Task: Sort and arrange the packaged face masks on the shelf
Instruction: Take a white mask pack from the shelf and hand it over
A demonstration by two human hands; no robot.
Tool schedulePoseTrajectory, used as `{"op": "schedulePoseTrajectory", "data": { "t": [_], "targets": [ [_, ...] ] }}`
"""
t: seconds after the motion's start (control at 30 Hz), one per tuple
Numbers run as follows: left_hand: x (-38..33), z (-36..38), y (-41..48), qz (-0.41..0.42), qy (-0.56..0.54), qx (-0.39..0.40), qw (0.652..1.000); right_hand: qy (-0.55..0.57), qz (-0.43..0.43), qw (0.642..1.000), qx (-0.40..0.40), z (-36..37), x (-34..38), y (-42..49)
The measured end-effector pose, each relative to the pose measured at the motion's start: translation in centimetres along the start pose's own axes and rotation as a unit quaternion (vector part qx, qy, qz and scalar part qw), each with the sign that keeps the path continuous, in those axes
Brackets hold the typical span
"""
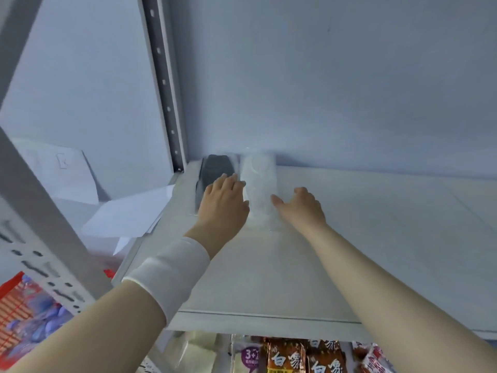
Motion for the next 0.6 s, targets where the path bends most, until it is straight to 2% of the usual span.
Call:
{"op": "schedulePoseTrajectory", "data": {
  "t": [0.3,0.4,0.6],
  "targets": [
    [1.4,0.1,0.7,-0.027,-0.029,0.002,0.999,0.07,0.177,0.98,0.058,3.0,0.8,2.8],
    [2.0,-0.5,0.9,-0.04,-0.048,-0.01,0.998,0.117,0.183,0.972,0.086,3.6,1.3,3.3],
    [3.7,-0.7,0.6,-0.063,-0.077,-0.013,0.995,0.087,0.147,0.976,0.133,4.3,2.2,3.5]
  ]
}}
Point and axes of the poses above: each hand's wrist, its own y-axis towards the middle knuckle, its own z-axis out of the palm, x = y × z, the point moved 8 cm from there along y, towards the middle knuckle, and after that the axes turned 11 degrees about y, right-handed, at the moved point
